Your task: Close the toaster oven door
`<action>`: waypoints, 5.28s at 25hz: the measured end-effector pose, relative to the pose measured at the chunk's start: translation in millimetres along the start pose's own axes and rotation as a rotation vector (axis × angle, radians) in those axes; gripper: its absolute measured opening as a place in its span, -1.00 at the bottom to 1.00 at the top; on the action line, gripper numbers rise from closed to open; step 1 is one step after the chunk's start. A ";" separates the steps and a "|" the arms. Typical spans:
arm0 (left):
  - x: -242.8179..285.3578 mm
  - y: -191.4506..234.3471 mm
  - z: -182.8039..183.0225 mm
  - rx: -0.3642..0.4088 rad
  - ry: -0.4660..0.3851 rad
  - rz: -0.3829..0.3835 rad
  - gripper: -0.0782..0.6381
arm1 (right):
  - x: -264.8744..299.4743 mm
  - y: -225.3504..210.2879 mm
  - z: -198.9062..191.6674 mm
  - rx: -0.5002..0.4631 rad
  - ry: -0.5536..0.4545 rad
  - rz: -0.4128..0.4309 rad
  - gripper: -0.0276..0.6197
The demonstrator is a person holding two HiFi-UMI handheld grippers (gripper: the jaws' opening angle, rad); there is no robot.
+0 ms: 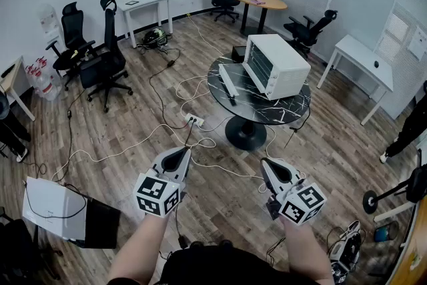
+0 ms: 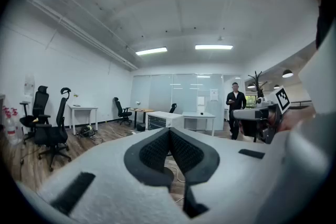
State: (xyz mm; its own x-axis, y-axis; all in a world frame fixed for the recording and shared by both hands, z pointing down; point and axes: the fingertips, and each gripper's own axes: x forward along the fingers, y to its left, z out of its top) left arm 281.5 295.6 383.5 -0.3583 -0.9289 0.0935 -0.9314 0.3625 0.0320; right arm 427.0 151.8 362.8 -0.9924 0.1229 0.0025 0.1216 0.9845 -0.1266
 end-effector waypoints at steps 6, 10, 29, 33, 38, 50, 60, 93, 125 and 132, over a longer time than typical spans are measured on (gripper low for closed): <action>22.2 -6.7 23.9 0.135 0.000 -0.031 -0.76 | 12.7 -8.2 18.1 -0.109 0.020 0.056 -0.91; 20.0 -12.4 30.1 0.067 -0.048 0.013 -0.76 | 9.6 -13.1 18.8 -0.128 -0.002 0.007 -0.91; 30.4 -28.1 -2.9 0.027 -0.050 0.043 -0.76 | -1.2 -28.5 -13.1 -0.041 0.032 0.128 -0.90; 54.9 3.7 -5.2 0.025 -0.051 0.042 -0.76 | 39.7 -43.2 -13.3 -0.030 0.041 0.128 -0.90; 95.9 63.1 -9.8 0.024 -0.027 0.021 -0.76 | 112.0 -69.5 -8.9 -0.026 0.057 0.105 -0.90; 182.0 184.3 -7.7 -0.036 0.003 -0.073 -0.76 | 253.3 -102.6 -20.5 -0.004 0.122 0.050 -0.90; 229.8 226.2 -20.2 -0.076 0.047 -0.127 -0.76 | 301.6 -125.6 -44.8 0.031 0.166 0.027 -0.90; 624.3 360.3 -38.8 -0.095 0.267 -0.369 -0.76 | 514.1 -431.3 -84.0 0.206 0.257 -0.179 -0.90; 728.8 385.1 -190.8 0.015 0.594 -0.852 -0.59 | 458.1 -433.6 -226.7 0.483 0.301 -1.083 -0.63; 750.5 379.7 -245.1 0.075 0.704 -0.815 -0.35 | 430.1 -424.2 -284.2 0.632 0.324 -1.178 -0.45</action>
State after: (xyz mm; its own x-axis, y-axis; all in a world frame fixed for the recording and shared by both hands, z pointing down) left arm -325.5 -245.3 709.7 0.4660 -0.6277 0.6236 -0.8831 -0.3732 0.2843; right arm -46.2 -177.4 699.5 -0.4430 -0.6275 0.6403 -0.8965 0.3129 -0.3136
